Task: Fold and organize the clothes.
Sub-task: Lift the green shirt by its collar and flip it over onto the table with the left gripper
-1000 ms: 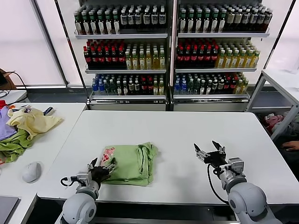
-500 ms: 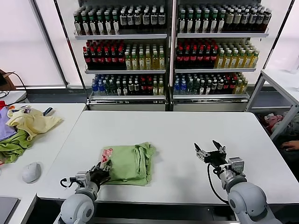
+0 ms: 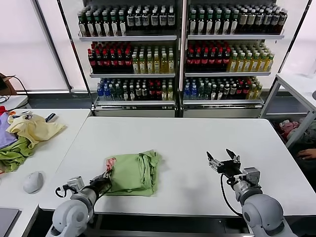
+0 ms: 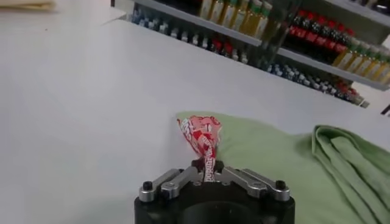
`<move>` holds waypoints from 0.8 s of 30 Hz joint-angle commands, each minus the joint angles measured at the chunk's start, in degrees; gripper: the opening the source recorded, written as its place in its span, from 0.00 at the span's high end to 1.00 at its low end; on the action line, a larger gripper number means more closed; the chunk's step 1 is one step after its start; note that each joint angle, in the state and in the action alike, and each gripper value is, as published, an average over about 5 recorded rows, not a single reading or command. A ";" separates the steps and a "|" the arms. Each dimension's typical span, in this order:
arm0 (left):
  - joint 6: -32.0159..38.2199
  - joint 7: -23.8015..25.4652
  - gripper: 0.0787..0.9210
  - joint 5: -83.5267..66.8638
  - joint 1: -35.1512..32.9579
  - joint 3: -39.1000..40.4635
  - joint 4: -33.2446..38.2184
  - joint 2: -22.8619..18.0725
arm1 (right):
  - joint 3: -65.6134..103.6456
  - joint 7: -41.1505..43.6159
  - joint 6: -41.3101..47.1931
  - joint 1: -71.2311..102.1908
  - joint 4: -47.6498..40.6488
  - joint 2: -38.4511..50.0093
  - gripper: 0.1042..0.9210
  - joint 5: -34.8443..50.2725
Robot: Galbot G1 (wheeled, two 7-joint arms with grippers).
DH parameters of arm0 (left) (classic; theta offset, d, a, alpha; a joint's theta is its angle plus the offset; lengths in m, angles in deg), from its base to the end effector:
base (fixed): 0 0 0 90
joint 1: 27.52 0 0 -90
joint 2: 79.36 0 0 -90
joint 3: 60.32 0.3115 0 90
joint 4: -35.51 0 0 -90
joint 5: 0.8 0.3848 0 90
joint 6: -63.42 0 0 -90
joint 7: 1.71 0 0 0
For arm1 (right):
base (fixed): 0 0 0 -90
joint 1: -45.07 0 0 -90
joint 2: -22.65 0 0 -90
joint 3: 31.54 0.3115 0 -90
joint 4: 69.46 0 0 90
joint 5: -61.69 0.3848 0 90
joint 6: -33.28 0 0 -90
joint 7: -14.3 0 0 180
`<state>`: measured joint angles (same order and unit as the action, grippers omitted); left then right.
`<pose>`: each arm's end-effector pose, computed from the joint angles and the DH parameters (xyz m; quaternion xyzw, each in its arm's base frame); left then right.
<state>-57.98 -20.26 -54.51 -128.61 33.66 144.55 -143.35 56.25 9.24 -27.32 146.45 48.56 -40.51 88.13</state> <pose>0.3218 0.0589 -0.2447 -0.0208 -0.9444 0.1716 0.2798 0.3086 -0.0473 -0.1871 0.0805 -0.9863 0.0246 0.1421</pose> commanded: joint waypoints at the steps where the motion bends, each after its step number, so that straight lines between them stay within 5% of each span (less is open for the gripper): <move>1: -1.04 -0.65 0.94 -16.23 1.35 -14.86 2.90 7.11 | 0.03 0.05 -0.17 -0.16 -0.10 -0.43 0.12 0.02; 7: -1.88 -1.41 0.94 -18.15 3.53 -22.00 3.71 12.32 | -0.09 0.05 -0.31 -0.46 -0.07 -1.07 0.12 0.01; 12: -1.79 -2.21 0.94 -15.42 4.18 -18.84 9.19 12.14 | -0.11 0.08 -0.41 -0.55 0.14 -1.76 0.12 -0.18; 18: -1.81 -2.51 0.94 -3.00 7.19 -3.64 13.43 3.73 | -0.43 0.12 -0.47 -0.45 0.51 -2.63 0.12 -0.94; 24: -1.69 -2.64 0.94 11.82 12.73 12.71 6.61 -7.35 | 0.41 0.20 -0.34 0.24 1.50 -3.11 0.12 -1.21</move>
<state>-59.67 -22.69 -61.57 -122.40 25.15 153.51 -138.03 56.22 9.38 -27.69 146.38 49.30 -43.20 87.27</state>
